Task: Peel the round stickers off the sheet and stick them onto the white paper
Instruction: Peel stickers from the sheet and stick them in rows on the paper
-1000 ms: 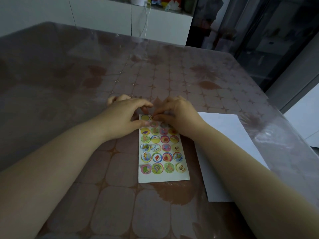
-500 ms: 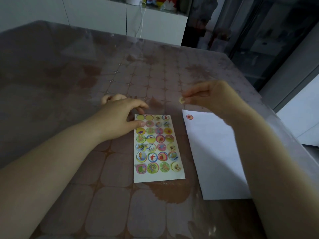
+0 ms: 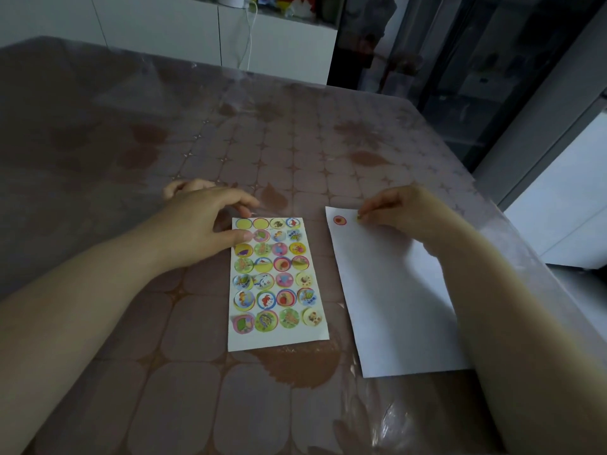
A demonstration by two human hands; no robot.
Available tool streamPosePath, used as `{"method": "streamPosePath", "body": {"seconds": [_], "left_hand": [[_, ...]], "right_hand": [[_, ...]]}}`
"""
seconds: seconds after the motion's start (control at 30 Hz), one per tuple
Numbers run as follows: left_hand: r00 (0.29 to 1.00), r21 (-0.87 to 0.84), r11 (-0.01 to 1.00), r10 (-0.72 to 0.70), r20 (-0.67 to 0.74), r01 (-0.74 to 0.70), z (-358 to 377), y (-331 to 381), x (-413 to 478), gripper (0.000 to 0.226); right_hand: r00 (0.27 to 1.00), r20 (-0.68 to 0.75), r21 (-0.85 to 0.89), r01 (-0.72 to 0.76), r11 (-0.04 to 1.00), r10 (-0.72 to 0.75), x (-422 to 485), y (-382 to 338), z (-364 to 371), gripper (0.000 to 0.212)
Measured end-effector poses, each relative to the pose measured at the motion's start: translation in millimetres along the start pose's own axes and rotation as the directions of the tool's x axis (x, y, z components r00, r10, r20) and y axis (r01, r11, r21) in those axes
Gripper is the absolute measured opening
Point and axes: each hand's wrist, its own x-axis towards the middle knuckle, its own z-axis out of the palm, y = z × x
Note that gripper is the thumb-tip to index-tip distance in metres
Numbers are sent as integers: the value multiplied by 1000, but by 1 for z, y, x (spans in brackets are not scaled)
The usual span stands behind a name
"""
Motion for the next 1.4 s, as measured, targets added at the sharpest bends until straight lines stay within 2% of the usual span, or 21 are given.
{"method": "streamPosePath", "body": {"seconds": [0.2,0.5,0.87,1.07,1.23,1.4], "left_hand": [[1000,10,1000,-14,10,13,-1,1,1,50],[1000,36,999,4,11,-4,-1,-1,1,63],[1000,36,999,10,9,-11,-1,-2,0,64],[1000,32,999,9,11,-10,-1,-1,0,65],[1000,41,999,10,19,-11,-1,-2,1,64],[1000,40,999,3,21,-4,0,-2,0,65]], "right_hand": [[999,28,40,-47,998,46,2,0,3,10],[998,48,14,-43,999,42,2,0,2,6],[998,-9,39,-66,997,67,4,1,7,2],[1000,-13,7,-28,1000,28,6,3,8,9],[999,-21,-37,-32,999,31,12,2,7,29],[998,-51,-21,-38,999,37,15,6,10,19]]}}
